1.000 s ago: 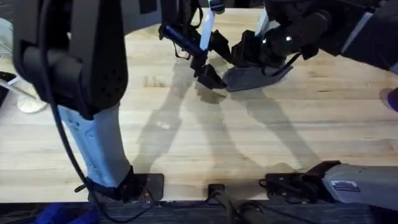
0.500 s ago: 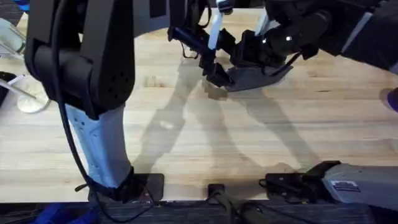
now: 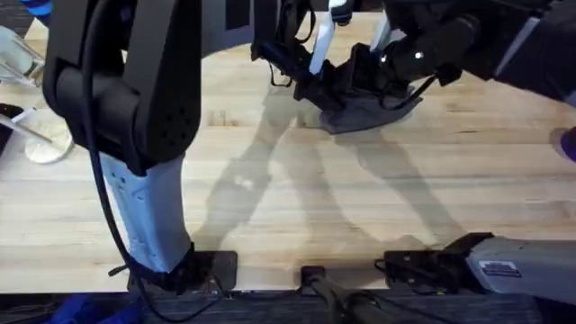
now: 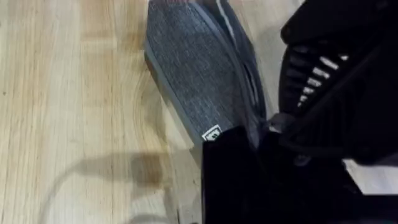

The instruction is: Unzip the bag, pick up the pens from the table one at a time and place them inside, then zip the bag closed.

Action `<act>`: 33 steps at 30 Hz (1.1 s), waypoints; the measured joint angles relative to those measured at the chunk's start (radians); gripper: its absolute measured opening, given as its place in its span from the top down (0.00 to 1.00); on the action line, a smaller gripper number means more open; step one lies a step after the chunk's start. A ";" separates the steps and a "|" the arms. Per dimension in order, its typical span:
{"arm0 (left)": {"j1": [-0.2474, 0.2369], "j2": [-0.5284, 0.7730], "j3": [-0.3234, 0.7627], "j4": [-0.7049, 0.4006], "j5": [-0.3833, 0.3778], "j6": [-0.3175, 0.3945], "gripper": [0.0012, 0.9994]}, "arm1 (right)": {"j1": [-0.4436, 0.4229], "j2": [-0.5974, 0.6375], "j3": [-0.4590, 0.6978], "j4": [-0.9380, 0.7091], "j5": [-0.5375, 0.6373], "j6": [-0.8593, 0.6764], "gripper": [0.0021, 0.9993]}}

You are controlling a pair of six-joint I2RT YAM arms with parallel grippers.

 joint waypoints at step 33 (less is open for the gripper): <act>-0.003 0.000 0.001 0.008 0.000 -0.007 0.96 | -0.471 0.001 -0.003 -0.019 -0.112 -0.199 0.97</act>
